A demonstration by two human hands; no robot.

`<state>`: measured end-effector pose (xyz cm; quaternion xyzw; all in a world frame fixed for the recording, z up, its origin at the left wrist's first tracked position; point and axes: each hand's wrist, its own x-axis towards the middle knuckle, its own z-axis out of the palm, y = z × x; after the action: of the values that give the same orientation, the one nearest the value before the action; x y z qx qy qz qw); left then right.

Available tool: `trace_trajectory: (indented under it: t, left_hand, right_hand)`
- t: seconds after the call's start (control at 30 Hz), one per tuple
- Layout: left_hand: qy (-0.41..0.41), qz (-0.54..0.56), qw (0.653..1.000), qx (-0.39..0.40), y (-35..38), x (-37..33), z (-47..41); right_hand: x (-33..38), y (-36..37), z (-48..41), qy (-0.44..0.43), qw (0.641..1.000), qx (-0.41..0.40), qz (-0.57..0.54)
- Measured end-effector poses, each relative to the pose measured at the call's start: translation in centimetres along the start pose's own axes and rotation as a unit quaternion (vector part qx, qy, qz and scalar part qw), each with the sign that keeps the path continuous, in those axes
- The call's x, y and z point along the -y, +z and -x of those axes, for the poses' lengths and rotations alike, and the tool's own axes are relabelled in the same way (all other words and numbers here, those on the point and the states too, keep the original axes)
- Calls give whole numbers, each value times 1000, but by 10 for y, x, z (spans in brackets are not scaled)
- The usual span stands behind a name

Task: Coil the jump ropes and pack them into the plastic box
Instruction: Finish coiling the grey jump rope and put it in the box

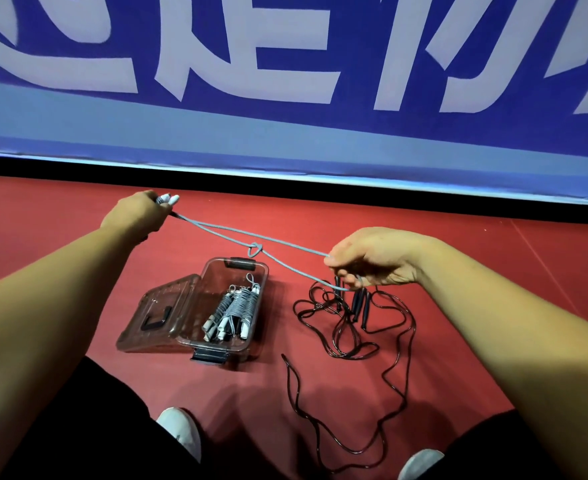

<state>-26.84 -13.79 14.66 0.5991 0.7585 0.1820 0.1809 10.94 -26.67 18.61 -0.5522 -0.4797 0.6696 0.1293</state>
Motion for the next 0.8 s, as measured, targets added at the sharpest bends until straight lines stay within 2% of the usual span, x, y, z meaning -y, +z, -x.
trace_trajectory:
  t: [0.07,0.13,0.17,0.23,0.3,0.33,0.37,0.43,0.5,0.63,0.7,0.8]
  left_hand:
    - [-10,11,1000,10,-1,-5,4]
    - [-1,9,1000,25,0,-13,11]
    - [11,11,999,33,-1,-20,16]
    - [45,33,997,62,-1,-39,28]
    - [88,59,989,103,2,-63,45]
    - [109,72,984,125,4,-75,56]
    - [127,90,977,148,6,-88,67]
    - [158,135,957,200,10,-110,90]
    - [188,181,934,244,14,-127,107]
    - [196,278,903,262,20,-139,115]
    - [185,303,902,246,21,-135,109]
    - [186,287,912,225,20,-123,98]
  right_hand:
    - [-5,-3,0,-67,992,-54,-88]
    - [-8,-9,-3,-112,978,-137,-110]
    - [-9,-9,-5,-119,975,-174,-72]
    - [-12,-9,-13,-96,961,-239,97]
    - [-17,-6,-24,-32,907,-274,318]
    - [-18,-2,-28,-23,882,-285,375]
    - [-16,4,-30,-48,879,-293,374]
    - [-7,17,-34,-151,911,-276,266]
    - [0,33,-39,-218,948,-202,117]
    - [-3,61,-47,-217,969,-75,-93]
    - [-5,67,-45,-195,968,-52,-150]
    - [0,63,-42,-185,973,-87,-111]
